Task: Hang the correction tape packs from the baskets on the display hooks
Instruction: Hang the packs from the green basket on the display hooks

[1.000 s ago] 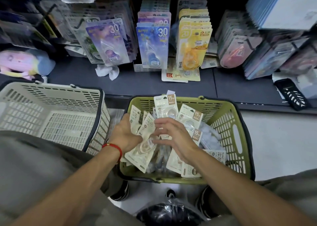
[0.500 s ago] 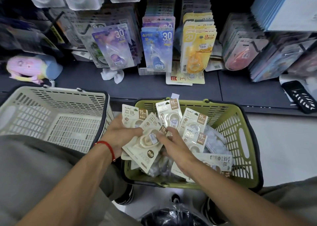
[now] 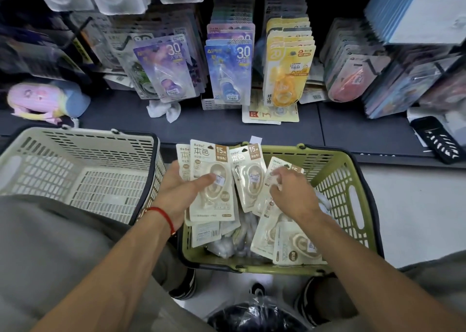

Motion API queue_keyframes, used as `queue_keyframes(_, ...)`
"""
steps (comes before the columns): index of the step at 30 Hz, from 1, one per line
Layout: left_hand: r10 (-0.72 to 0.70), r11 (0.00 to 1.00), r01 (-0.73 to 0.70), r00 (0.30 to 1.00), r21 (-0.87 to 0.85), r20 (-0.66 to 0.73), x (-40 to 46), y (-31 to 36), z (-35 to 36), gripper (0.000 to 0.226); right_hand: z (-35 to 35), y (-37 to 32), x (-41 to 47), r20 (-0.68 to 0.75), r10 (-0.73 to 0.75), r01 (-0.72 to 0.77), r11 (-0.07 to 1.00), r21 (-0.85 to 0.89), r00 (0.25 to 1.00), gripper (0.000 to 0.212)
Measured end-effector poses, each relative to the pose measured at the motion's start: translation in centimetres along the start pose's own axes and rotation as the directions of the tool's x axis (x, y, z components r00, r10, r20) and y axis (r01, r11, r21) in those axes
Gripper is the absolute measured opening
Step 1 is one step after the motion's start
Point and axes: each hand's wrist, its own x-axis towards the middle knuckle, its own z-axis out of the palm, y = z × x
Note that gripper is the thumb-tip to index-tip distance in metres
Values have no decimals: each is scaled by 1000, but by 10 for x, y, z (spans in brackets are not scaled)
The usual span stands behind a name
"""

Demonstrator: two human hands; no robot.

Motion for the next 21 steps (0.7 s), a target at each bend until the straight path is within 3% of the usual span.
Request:
queue_keyframes(2,28,998,-29,999,60,20,2,-7,0,46,2,17,0,169,33,-2,983,-182,985,49)
queue_keyframes(4,70,985,-75,997,157,37,2,-13,5,48,1,24,1,199,6,28,985,-172,980,46)
queue_keyframes(8,145,939,-171,984,298,107,4,-22,15,54,-26,19,3,203,-152,129,984,123,967,9)
queue_keyframes(11,202,905,-248,966,346,163,7,-20,18,59,-64,8,6,167,-294,231,920,316,941,15)
queue_keyframes(14,151,948,-223,944,226,295,9,-17,23,62,-90,-5,8,118,-378,304,865,398,918,12)
queue_keyframes(17,110,987,-147,914,67,390,6,-17,30,63,-95,-13,9,38,-342,283,831,480,939,12)
queue_keyframes(21,101,991,-54,894,-119,436,4,-9,36,58,-91,-19,12,-66,-270,274,881,386,960,15)
